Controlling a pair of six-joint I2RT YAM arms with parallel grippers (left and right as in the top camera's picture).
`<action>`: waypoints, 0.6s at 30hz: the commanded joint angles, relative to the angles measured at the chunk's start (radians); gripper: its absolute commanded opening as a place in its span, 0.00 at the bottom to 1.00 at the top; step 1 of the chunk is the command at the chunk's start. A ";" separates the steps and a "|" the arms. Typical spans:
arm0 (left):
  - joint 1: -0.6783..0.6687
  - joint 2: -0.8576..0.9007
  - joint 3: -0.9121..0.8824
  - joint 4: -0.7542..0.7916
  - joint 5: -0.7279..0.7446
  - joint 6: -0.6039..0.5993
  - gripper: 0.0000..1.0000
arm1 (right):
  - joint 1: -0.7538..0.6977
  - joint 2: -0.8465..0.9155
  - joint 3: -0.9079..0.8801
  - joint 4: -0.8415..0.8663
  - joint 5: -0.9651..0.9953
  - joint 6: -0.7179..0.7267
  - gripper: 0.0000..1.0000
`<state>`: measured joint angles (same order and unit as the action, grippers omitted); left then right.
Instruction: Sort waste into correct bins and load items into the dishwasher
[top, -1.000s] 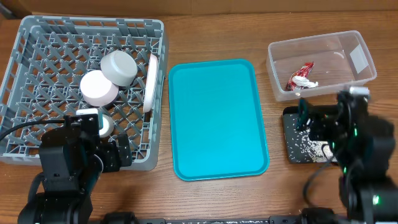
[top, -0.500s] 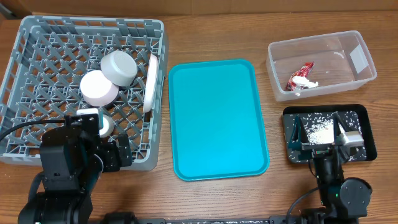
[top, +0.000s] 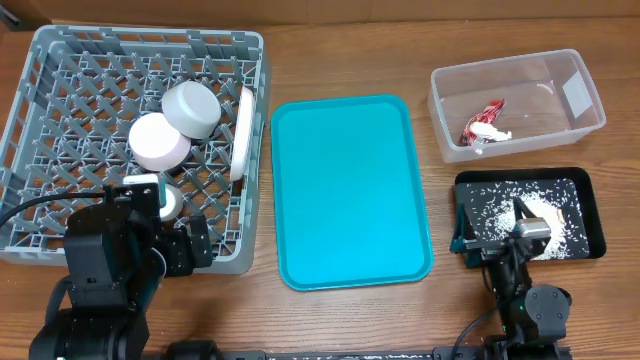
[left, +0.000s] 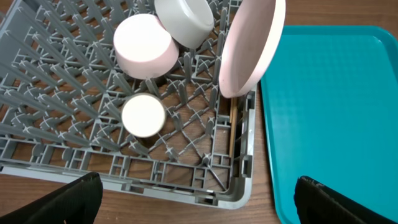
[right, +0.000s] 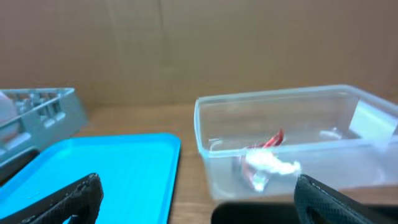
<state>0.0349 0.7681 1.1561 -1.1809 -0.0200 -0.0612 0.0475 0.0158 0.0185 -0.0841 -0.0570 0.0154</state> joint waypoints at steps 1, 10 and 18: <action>0.005 -0.003 -0.005 0.003 -0.006 -0.006 1.00 | 0.006 -0.013 -0.010 0.007 -0.023 0.010 1.00; 0.005 -0.003 -0.005 0.002 -0.006 -0.006 1.00 | 0.006 -0.013 -0.010 0.007 -0.023 0.010 1.00; 0.005 -0.003 -0.005 0.002 -0.006 -0.006 1.00 | 0.006 -0.013 -0.010 0.007 -0.023 0.010 1.00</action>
<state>0.0349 0.7681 1.1561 -1.1809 -0.0204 -0.0612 0.0475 0.0147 0.0185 -0.0818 -0.0742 0.0223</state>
